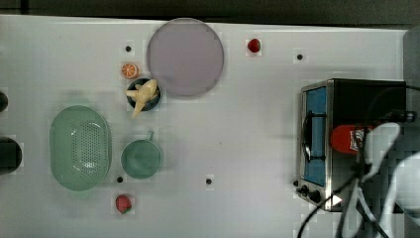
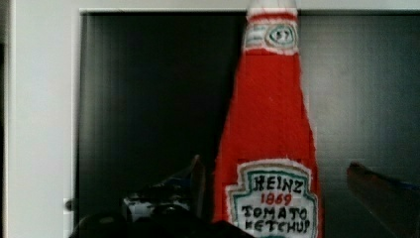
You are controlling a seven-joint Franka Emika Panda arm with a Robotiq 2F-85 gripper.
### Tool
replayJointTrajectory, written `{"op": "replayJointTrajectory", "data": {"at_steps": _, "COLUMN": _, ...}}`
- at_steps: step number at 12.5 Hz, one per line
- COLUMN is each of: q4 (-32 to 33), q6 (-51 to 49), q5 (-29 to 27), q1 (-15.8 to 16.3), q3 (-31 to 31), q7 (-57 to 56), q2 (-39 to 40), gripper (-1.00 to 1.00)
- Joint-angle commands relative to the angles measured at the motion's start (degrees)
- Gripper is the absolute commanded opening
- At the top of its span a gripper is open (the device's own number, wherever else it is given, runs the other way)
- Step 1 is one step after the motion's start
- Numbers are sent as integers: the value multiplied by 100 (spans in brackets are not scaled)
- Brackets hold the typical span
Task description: Pick Ketchup from oven and place it on table.
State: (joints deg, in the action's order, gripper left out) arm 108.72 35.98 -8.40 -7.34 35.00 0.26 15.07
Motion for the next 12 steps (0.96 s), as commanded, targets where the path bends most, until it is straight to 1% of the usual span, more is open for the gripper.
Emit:
{"op": "replayJointTrajectory", "data": {"at_steps": 1, "q4": 118, "q6": -118, "q5": -75, "q1": 53, "q3": 2, "q7": 346, "q2": 114, "gripper": 100}}
{"op": "replayJointTrajectory", "data": {"at_steps": 4, "q4": 128, "q6": -118, "q5": -316, "q1": 60, "q3": -14, "q7": 349, "q2": 198, "gripper": 100}}
{"op": "replayJointTrajectory", "data": {"at_steps": 5, "q4": 138, "q6": -118, "q5": -318, "q1": 55, "q3": -10, "q7": 349, "q2": 248, "gripper": 93}}
{"op": "replayJointTrajectory", "data": {"at_steps": 7, "q4": 138, "q6": -122, "q5": -326, "q1": 77, "q3": -18, "q7": 349, "q2": 272, "gripper": 43}}
{"op": "replayJointTrajectory", "data": {"at_steps": 8, "q4": 128, "q6": -120, "q5": -326, "q1": 70, "q3": -6, "q7": 349, "q2": 275, "gripper": 29}}
{"op": "replayJointTrajectory", "data": {"at_steps": 11, "q4": -49, "q6": -184, "q5": -281, "q1": 106, "q3": -16, "q7": 345, "q2": 186, "gripper": 29}}
{"op": "replayJointTrajectory", "data": {"at_steps": 12, "q4": -191, "q6": -294, "q5": -196, "q1": 166, "q3": -22, "q7": 343, "q2": 111, "gripper": 29}}
